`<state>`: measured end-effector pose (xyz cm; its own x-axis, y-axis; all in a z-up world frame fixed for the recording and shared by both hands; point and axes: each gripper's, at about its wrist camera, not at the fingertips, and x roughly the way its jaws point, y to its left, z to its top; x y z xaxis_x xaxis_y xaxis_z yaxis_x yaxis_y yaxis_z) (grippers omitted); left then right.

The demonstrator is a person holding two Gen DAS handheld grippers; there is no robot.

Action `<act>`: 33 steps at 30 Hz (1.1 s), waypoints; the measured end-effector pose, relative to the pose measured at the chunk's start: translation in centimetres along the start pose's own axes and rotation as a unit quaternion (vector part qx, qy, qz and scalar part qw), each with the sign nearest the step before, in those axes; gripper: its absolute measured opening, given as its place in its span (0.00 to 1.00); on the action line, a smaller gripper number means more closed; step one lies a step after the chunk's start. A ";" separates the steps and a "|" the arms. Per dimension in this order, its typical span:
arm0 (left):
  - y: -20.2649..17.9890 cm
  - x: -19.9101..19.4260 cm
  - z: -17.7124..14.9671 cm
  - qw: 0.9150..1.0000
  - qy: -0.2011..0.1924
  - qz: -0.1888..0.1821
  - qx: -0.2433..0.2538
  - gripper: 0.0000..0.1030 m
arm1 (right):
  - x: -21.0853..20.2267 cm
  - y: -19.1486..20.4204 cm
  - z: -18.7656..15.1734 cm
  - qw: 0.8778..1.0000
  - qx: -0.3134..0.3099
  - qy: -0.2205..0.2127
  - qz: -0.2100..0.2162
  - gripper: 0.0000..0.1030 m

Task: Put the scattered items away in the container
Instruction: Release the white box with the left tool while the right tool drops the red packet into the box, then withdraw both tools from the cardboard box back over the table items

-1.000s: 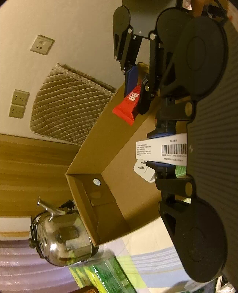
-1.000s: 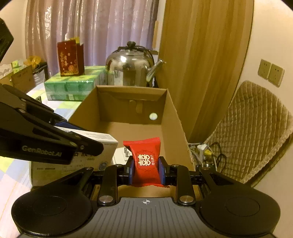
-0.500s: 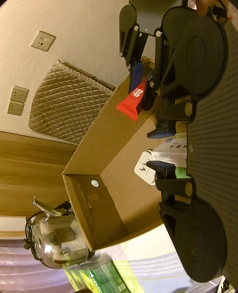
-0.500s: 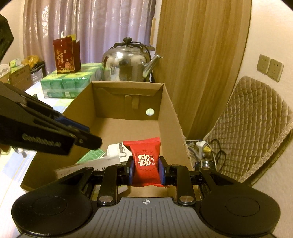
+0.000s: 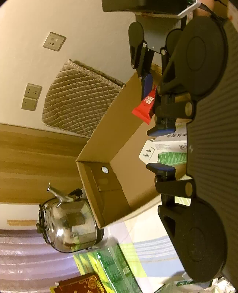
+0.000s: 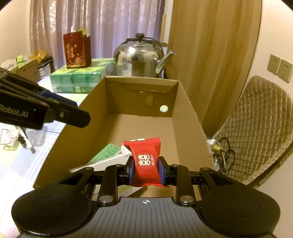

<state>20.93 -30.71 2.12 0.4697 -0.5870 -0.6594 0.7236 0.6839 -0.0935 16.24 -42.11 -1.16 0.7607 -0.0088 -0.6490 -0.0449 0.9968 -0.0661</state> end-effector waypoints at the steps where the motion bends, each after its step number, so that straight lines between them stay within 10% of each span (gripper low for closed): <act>1: 0.1 -0.2 -0.1 1.000 -0.001 0.002 -0.001 0.25 | 0.1 0.1 0.0 1.000 0.001 0.001 0.003 0.23; 8: 1.2 -1.1 -1.1 1.000 0.001 0.005 -0.016 0.26 | 0.4 0.7 0.1 1.000 -0.003 0.002 0.013 0.29; 11: 1.5 -1.6 -1.6 1.000 0.000 0.006 -0.023 0.31 | 0.1 0.8 0.1 1.000 -0.002 -0.004 0.008 0.50; 33: 4.1 -11.1 -9.8 0.994 -0.002 0.065 -0.093 0.51 | -8.7 5.5 -1.2 0.998 0.017 -0.058 0.018 0.68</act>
<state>13.74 -17.15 1.74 0.5559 -0.4900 -0.6715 0.5509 0.8221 -0.1438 8.62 -36.67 3.18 0.8288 0.0353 -0.5584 -0.0541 0.9984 -0.0172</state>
